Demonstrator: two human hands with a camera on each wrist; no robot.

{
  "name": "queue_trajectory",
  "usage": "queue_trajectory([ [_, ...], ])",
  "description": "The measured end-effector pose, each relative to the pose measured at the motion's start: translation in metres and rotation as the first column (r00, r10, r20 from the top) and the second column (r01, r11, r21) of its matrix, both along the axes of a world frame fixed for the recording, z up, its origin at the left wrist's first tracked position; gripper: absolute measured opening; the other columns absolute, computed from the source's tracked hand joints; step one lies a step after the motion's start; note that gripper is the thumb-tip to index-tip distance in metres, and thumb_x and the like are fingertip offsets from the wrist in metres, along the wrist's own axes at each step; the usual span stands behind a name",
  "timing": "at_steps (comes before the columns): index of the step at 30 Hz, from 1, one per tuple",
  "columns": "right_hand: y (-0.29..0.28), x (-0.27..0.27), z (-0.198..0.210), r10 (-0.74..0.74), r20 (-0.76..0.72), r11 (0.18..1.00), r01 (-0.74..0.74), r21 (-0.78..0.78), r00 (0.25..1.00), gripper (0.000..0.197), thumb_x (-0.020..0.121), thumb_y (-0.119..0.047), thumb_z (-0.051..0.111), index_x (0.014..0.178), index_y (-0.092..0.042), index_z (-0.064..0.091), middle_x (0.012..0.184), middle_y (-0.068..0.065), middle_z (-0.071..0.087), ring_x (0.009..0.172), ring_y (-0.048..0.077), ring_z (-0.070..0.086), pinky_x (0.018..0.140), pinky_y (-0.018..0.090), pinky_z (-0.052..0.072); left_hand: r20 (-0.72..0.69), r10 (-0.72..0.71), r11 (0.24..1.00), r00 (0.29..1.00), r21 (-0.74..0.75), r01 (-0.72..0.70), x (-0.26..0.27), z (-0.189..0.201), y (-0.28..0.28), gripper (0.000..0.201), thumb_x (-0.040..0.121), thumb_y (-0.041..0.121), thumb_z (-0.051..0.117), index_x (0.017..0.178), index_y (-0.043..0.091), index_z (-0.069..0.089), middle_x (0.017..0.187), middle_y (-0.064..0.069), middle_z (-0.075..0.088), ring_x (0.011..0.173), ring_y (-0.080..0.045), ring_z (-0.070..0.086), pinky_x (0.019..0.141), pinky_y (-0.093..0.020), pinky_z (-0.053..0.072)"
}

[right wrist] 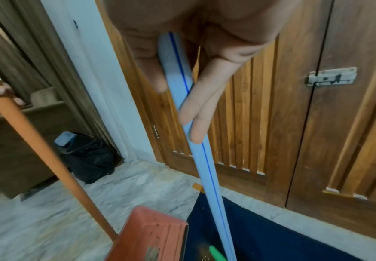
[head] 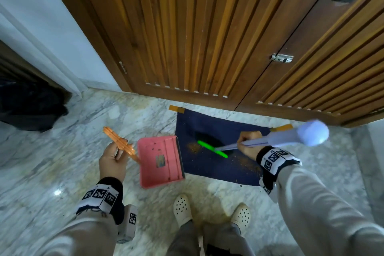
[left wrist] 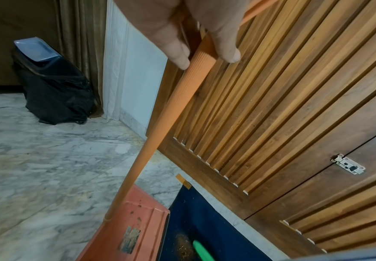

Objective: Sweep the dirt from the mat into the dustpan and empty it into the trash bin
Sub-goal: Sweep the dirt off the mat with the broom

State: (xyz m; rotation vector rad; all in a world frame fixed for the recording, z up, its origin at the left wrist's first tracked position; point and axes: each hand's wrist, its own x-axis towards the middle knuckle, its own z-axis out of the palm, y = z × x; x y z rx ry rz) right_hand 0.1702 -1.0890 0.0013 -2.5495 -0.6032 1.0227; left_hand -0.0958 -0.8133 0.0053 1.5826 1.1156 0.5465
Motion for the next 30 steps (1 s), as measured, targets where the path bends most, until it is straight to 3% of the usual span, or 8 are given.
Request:
queue_trajectory([
  [3, 0.004, 0.006, 0.033, -0.026, 0.008, 1.0, 0.026, -0.003, 1.0, 0.024, 0.082, -0.03, 0.06, 0.064, -0.015, 0.053, 0.064, 0.002, 0.052, 0.061, 0.018, 0.046, 0.059, 0.028, 0.037, -0.004, 0.011, 1.0, 1.0, -0.021, -0.011, -0.001, 0.001, -0.001, 0.012, 0.083, 0.004, 0.064, 0.089, 0.014, 0.062, 0.1, -0.006, 0.06, 0.096, -0.016, 0.054, 0.085, -0.025, 0.039],
  [7, 0.012, 0.036, 0.073, -0.24, 0.127, 0.964, 0.221, 0.152, 0.962, 0.038, 0.089, -0.013, 0.057, 0.053, -0.012, 0.044, 0.053, 0.009, 0.042, 0.046, 0.01, 0.049, 0.045, 0.011, 0.04, -0.03, -0.02, 1.0, 0.999, 0.0, 0.02, -0.002, 0.002, -0.004, 0.03, 0.083, 0.004, 0.064, 0.075, 0.032, 0.058, 0.087, -0.004, 0.047, 0.076, -0.011, 0.043, 0.083, -0.027, 0.038],
  [10, 0.018, 0.048, 0.087, -0.334, 0.106, 0.913, 0.293, 0.285, 0.937, 0.027, 0.081, -0.016, 0.061, 0.066, 0.005, 0.053, 0.068, 0.031, 0.057, 0.068, 0.035, 0.065, 0.067, 0.048, 0.057, -0.017, -0.026, 1.0, 1.0, -0.008, 0.026, 0.001, 0.005, -0.009, 0.027, 0.083, 0.007, 0.065, 0.074, 0.031, 0.057, 0.084, -0.004, 0.048, 0.079, -0.012, 0.045, 0.085, -0.027, 0.038],
  [14, 0.032, 0.019, 0.073, -0.167, 0.059, 0.984, 0.162, 0.079, 0.984, 0.026, 0.091, -0.021, 0.052, 0.066, -0.02, 0.047, 0.064, -0.001, 0.044, 0.062, 0.016, 0.046, 0.058, 0.015, 0.043, -0.004, -0.027, 1.0, 1.0, -0.012, 0.027, 0.003, 0.002, -0.01, 0.026, 0.083, 0.008, 0.065, 0.073, 0.031, 0.058, 0.084, -0.003, 0.05, 0.075, -0.005, 0.047, 0.079, -0.017, 0.038],
  [22, 0.027, -0.026, 0.029, 0.117, -0.102, 0.992, -0.12, -0.027, 0.988, 0.03, 0.068, -0.052, 0.05, 0.071, -0.024, 0.062, 0.074, 0.011, 0.063, 0.069, 0.029, 0.058, 0.063, 0.032, 0.04, -0.005, -0.037, 0.999, 0.999, 0.002, 0.037, 0.003, 0.001, -0.008, 0.027, 0.083, 0.008, 0.065, 0.076, 0.034, 0.059, 0.087, -0.001, 0.051, 0.075, -0.001, 0.045, 0.078, -0.016, 0.039],
  [24, 0.032, -0.01, 0.045, 0.056, -0.193, 0.991, -0.078, -0.107, 0.98, 0.038, 0.087, -0.038, 0.05, 0.102, -0.006, 0.064, 0.103, 0.025, 0.063, 0.098, 0.036, 0.06, 0.083, 0.035, 0.046, -0.003, -0.019, 1.0, 1.0, -0.014, 0.018, 0.003, 0.004, -0.009, 0.027, 0.083, 0.008, 0.065, 0.076, 0.033, 0.059, 0.081, 0.005, 0.051, 0.076, 0.003, 0.048, 0.079, -0.017, 0.038],
  [27, 0.05, 0.023, 0.084, -0.076, -0.1, 0.993, 0.084, 0.081, 0.992, 0.018, 0.091, -0.009, 0.051, 0.078, 0.0, 0.06, 0.069, 0.022, 0.052, 0.065, 0.03, 0.048, 0.064, 0.02, 0.046, 0.004, -0.005, 0.999, 1.0, -0.033, 0.005, 0.005, 0.008, -0.011, 0.029, 0.084, 0.007, 0.064, 0.073, 0.033, 0.058, 0.075, 0.01, 0.045, 0.073, 0.003, 0.048, 0.079, -0.014, 0.037],
  [30, 0.058, 0.04, 0.097, -0.239, 0.081, 0.913, 0.196, 0.358, 0.968, 0.016, 0.083, -0.002, 0.059, 0.068, -0.002, 0.056, 0.077, 0.032, 0.06, 0.071, 0.039, 0.058, 0.072, 0.041, 0.054, -0.02, -0.003, 1.0, 1.0, -0.015, 0.003, 0.005, 0.011, -0.01, 0.028, 0.084, 0.009, 0.064, 0.072, 0.034, 0.056, 0.073, 0.011, 0.045, 0.072, 0.004, 0.049, 0.077, -0.015, 0.037],
])
